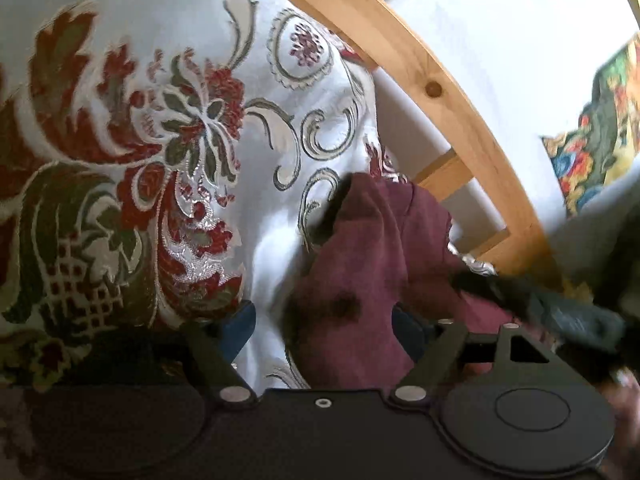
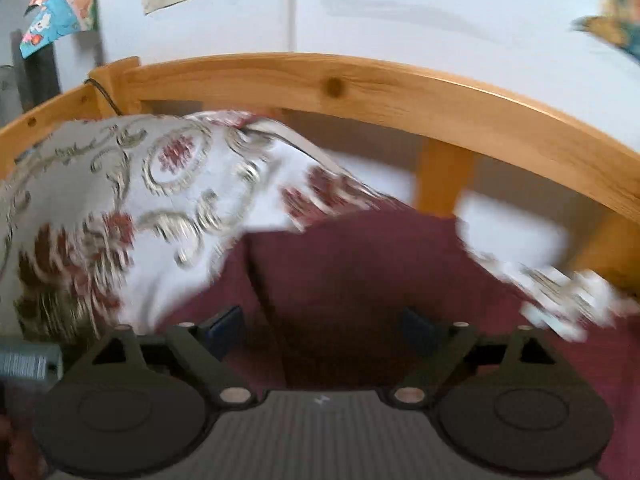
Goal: Fold small clothes
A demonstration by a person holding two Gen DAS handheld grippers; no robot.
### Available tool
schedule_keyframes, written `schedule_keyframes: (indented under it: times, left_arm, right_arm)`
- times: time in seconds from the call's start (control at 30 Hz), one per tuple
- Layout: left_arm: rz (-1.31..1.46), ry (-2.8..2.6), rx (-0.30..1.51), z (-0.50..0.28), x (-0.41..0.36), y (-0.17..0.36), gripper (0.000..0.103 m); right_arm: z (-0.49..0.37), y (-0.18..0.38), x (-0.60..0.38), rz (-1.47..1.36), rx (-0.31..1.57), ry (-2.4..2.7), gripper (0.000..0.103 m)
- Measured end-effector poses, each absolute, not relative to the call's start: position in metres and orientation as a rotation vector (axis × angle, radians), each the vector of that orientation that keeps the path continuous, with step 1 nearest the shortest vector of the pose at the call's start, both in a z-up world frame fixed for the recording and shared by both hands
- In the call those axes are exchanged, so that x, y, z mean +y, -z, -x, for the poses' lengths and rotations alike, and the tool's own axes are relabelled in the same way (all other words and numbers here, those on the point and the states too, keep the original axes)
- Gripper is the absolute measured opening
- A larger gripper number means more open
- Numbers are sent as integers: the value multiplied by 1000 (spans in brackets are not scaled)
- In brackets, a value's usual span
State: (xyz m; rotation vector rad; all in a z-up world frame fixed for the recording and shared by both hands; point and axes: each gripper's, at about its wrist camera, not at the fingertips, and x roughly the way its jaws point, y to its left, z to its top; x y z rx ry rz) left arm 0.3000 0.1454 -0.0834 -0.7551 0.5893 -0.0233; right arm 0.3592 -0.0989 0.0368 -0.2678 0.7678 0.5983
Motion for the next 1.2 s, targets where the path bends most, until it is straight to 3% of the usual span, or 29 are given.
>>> schedule_keyframes:
  times: [0.1, 0.27, 0.33, 0.63, 0.83, 1.2]
  left_arm:
    - [689, 32, 610, -302, 139, 84, 81]
    - [546, 49, 648, -299, 113, 81, 99]
    - [485, 47, 670, -294, 98, 83, 102]
    - [204, 45, 727, -269, 46, 94, 102]
    - [189, 41, 775, -259, 43, 90, 102]
    - [217, 50, 887, -208, 50, 72, 102]
  right_arm:
    - [-316, -31, -132, 284, 753, -510, 102]
    - [-254, -4, -171, 304, 824, -357, 102]
    - [-236, 6, -185, 327, 841, -301, 102]
    - [-152, 27, -225, 409, 839, -205, 103]
    - [-114, 31, -247, 371, 875, -171, 103]
    - [-104, 9, -272, 325, 711, -138, 103]
